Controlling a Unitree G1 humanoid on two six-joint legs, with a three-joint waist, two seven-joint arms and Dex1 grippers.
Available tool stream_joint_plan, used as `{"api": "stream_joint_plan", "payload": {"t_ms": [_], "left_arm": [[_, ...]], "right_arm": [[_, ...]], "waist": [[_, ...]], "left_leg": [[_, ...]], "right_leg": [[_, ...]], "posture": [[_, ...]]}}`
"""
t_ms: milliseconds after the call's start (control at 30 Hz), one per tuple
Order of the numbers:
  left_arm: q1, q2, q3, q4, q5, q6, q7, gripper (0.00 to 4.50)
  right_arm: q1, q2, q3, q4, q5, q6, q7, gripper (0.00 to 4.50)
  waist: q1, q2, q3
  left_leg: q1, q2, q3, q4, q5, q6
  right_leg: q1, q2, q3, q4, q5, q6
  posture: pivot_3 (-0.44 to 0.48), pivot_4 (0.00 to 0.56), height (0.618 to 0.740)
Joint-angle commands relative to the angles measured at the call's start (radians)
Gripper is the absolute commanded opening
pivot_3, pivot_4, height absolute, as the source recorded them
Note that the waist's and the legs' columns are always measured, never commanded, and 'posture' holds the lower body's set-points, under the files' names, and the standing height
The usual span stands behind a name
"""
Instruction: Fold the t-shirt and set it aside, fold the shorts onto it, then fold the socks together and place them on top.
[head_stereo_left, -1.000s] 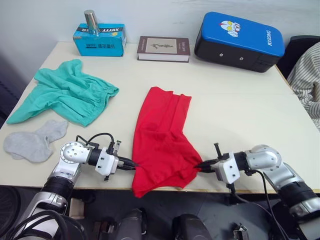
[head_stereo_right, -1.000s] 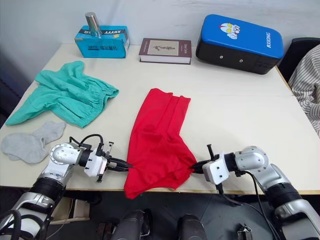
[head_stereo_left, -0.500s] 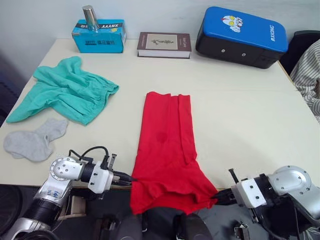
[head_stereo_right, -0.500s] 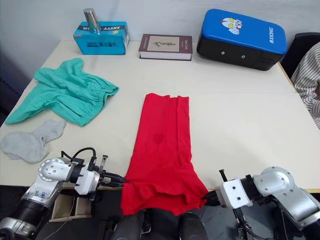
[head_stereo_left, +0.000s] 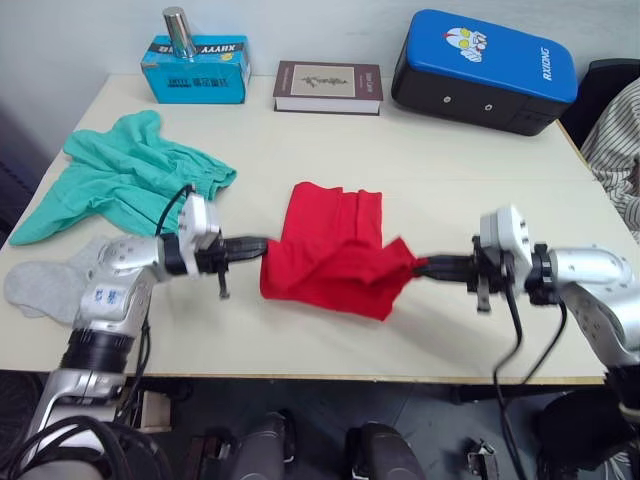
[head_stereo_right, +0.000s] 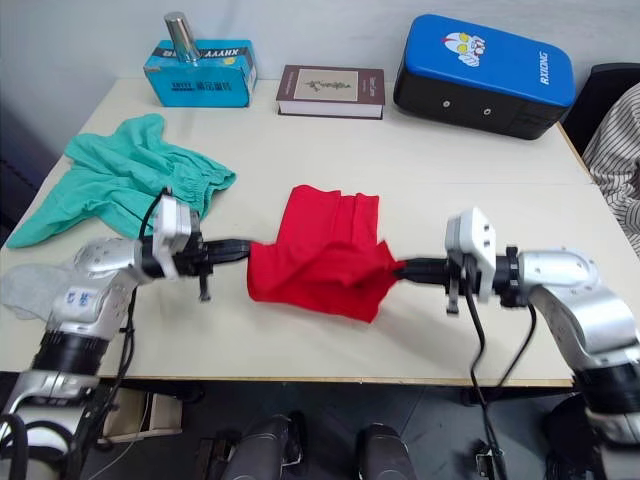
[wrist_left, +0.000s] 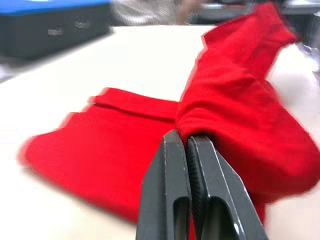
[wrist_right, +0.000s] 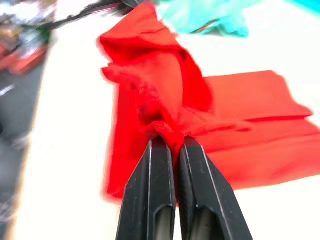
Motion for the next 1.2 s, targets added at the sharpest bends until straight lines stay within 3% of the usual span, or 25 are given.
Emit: {"api": "stream_joint_plan", "payload": {"t_ms": [33,200,333,600,667,800,1000,1100,1133,1200], "left_arm": [[-0.151,-0.067,0.028,0.234,0.088,0.021,0.149,0.0],[-0.286,-0.137,0.021,0.503,0.193,-0.056,0.23,0.0],[-0.343,-0.17,0.064,0.633,0.205,-0.065,0.26,0.0],[-0.397,-0.191,0.097,0.778,0.242,-0.111,0.247,0.0],[-0.419,-0.2,0.12,0.797,0.232,-0.101,0.256,0.46],[-0.439,-0.213,0.173,0.816,0.22,-0.085,0.324,1.62],[-0.421,-0.205,0.227,0.804,0.234,-0.099,0.441,3.57],[-0.334,-0.185,0.207,0.671,0.24,-0.234,0.311,4.47],[-0.314,-0.183,0.208,0.638,0.234,-0.256,0.276,4.5],[-0.178,-0.15,0.164,0.444,0.205,-0.345,0.056,4.5]], "right_arm": [[-0.165,0.111,0.006,0.283,-0.109,-0.074,-0.057,0.04],[-0.325,0.238,0.063,0.608,-0.288,-0.223,-0.088,0.04],[-0.414,0.31,0.057,0.799,-0.375,-0.312,-0.164,0.04],[-0.472,0.36,0.02,0.951,-0.44,-0.389,-0.245,0.04],[-0.487,0.377,-0.022,0.974,-0.417,-0.361,-0.297,0.0],[-0.502,0.394,-0.097,0.987,-0.392,-0.32,-0.395,1.11],[-0.458,0.391,-0.203,0.914,-0.364,-0.257,-0.561,3.26],[-0.359,0.369,-0.221,0.719,-0.328,-0.205,-0.503,4.28],[-0.333,0.366,-0.222,0.664,-0.318,-0.192,-0.485,4.48],[-0.194,0.323,-0.14,0.407,-0.299,-0.241,-0.285,4.48]], "waist": [[-0.001,-0.004,0.003],[-0.003,-0.008,0.005],[-0.005,-0.008,0.005],[-0.005,-0.008,0.005],[-0.005,-0.008,0.005],[-0.005,-0.008,0.005],[-0.007,-0.008,0.005],[-0.007,-0.008,0.005],[-0.006,-0.008,0.005],[-0.006,-0.008,0.005]], "left_leg": [[-0.001,-0.001,0.001,0.0,0.002,0.0],[-0.005,-0.001,0.003,0.0,0.004,-0.002],[-0.012,0.0,0.002,0.001,0.005,-0.004],[-0.018,0.0,0.002,0.007,0.007,-0.003],[-0.018,0.0,0.002,0.008,0.009,-0.003],[-0.018,0.0,0.002,0.009,0.01,-0.002],[-0.018,0.0,0.002,0.007,0.01,-0.003],[-0.018,0.0,0.002,0.006,0.011,-0.003],[-0.018,0.0,0.002,0.006,0.01,-0.003],[-0.019,-0.001,0.003,0.004,0.01,-0.003]], "right_leg": [[-0.001,0.0,0.0,0.002,0.0,0.0],[-0.011,-0.001,0.002,0.012,0.001,0.003],[-0.018,0.001,0.001,0.016,0.001,0.003],[-0.026,0.0,0.001,0.023,0.001,0.003],[-0.026,-0.001,0.002,0.024,0.001,0.002],[-0.026,-0.001,0.002,0.027,0.002,0.002],[-0.028,-0.002,0.002,0.028,0.002,0.002],[-0.028,-0.001,0.002,0.029,0.002,0.002],[-0.028,-0.001,0.002,0.03,0.002,0.002],[-0.029,-0.001,0.003,0.029,0.002,0.002]], "posture": [[0.0,0.15,0.74],[0.0,0.15,0.74],[0.0,0.15,0.74],[0.0,0.15,0.74],[0.0,0.15,0.74],[0.0,0.15,0.74],[0.0,0.15,0.74],[0.0,0.15,0.74],[0.0,0.15,0.74],[0.0,0.15,0.74]]}}
